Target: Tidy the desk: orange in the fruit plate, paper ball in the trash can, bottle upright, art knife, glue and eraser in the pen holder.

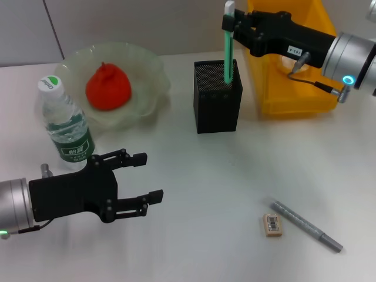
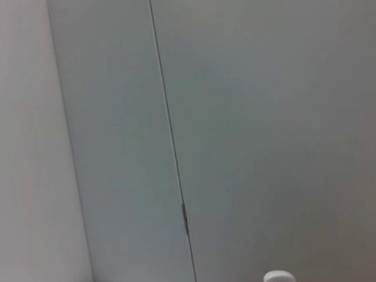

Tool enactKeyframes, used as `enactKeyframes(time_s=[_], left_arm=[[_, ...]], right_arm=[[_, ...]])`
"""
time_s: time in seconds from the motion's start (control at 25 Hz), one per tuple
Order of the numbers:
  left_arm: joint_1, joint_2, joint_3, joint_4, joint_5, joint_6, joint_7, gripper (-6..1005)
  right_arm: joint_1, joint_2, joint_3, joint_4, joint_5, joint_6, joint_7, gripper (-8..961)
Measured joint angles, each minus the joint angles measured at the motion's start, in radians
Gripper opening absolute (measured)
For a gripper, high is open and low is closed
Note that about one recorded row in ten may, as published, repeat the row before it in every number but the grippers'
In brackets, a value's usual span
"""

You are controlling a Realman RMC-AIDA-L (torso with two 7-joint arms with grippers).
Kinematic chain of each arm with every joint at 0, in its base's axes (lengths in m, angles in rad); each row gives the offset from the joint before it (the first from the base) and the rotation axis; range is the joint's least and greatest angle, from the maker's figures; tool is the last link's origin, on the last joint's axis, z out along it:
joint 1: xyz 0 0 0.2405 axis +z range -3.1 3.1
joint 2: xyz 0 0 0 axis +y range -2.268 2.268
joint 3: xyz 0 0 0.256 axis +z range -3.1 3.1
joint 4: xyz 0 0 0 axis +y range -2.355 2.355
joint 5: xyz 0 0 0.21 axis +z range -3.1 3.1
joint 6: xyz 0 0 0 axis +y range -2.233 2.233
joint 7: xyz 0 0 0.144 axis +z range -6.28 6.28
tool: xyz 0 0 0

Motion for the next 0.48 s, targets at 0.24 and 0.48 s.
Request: enactKeyframes(time_s=[0.24,0.48], left_arm=[[0.002,0.0,0.0,0.0,0.0,0.001,0.0,802],[0.003,0.0,0.0,0.0,0.0,0.004,0.0,802]], right_arm=[[0.001,0.009,0.0,0.016,0.0,0.012,-0.034,243],[0.004,0.01,0.0,0.021,0.0,0.031,-0.038,247]])
